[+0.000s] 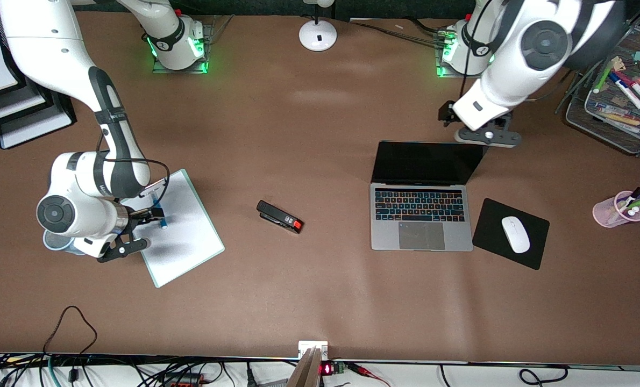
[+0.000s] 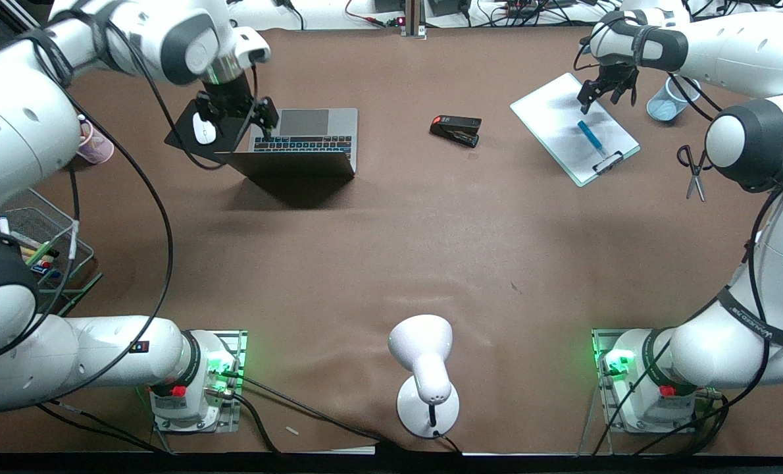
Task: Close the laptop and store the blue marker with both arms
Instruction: 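Grasp the blue marker with the right gripper while the left gripper approaches the laptop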
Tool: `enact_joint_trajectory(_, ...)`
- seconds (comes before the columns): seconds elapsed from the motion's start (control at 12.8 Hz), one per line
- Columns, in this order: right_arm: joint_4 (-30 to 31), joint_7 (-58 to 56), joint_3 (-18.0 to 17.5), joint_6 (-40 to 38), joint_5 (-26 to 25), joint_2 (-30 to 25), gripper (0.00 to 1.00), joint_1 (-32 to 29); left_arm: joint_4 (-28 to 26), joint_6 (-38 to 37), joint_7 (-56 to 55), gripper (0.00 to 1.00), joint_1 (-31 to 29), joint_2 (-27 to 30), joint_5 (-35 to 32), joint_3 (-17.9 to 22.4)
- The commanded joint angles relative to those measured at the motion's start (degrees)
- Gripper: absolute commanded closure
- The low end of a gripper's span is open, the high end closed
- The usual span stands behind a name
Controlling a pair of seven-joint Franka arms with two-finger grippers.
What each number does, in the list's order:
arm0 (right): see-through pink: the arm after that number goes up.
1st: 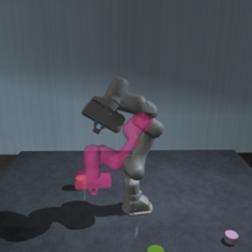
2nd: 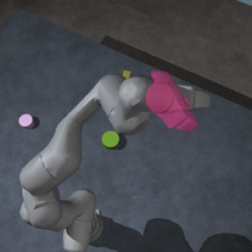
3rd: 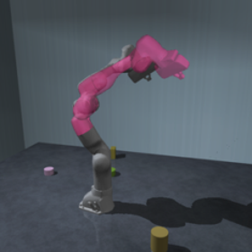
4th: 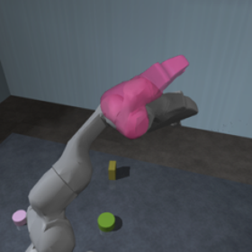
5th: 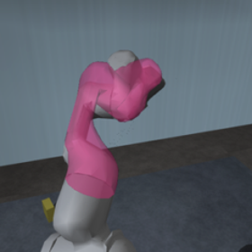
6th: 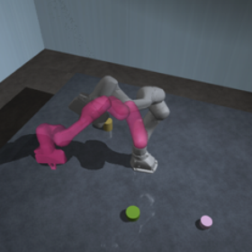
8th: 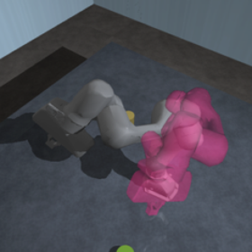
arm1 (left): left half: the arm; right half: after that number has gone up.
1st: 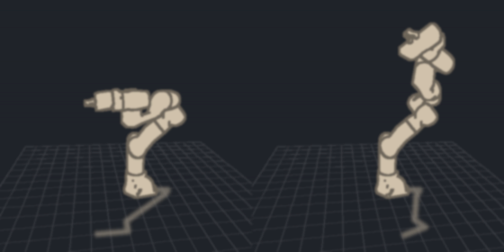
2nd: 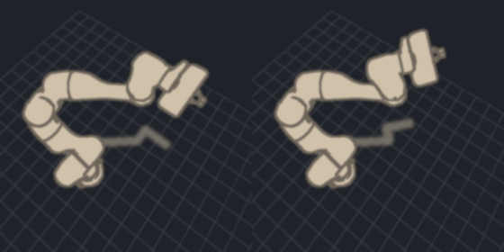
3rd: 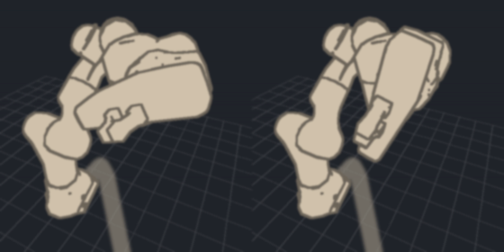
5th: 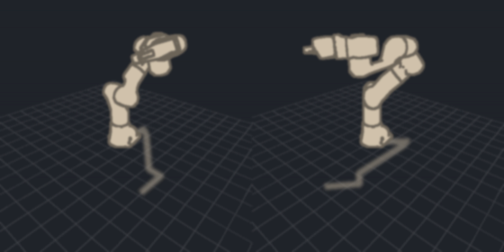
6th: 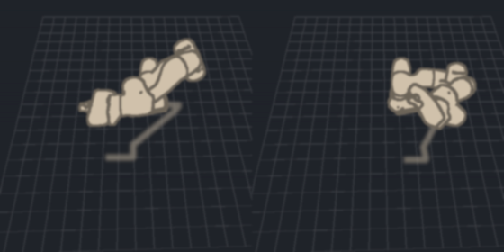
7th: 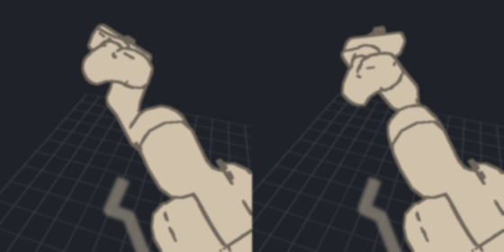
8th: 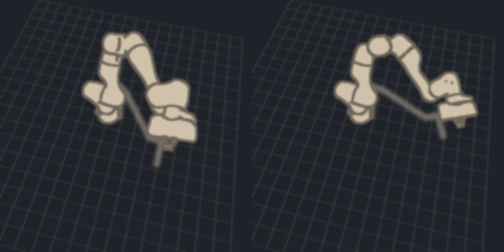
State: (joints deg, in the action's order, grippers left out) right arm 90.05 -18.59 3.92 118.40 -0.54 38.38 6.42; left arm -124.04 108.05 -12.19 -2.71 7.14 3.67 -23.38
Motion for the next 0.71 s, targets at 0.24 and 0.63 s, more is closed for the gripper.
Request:
enact_joint_trajectory(0.24, 2.8, -6.1, 0.0, 5.9, 0.2, 2.0, 0.0, 0.6, -8.3, 7.2, -1.1, 0.0, -1.0, 4.5, 0.9, -2.9)
enact_joint_trajectory(0.63, 3.0, -6.1, 0.0, 6.2, 0.4, 2.0, 0.2, 1.2, -10.3, 8.7, -1.3, 0.0, -1.1, 4.4, 0.9, -3.0)
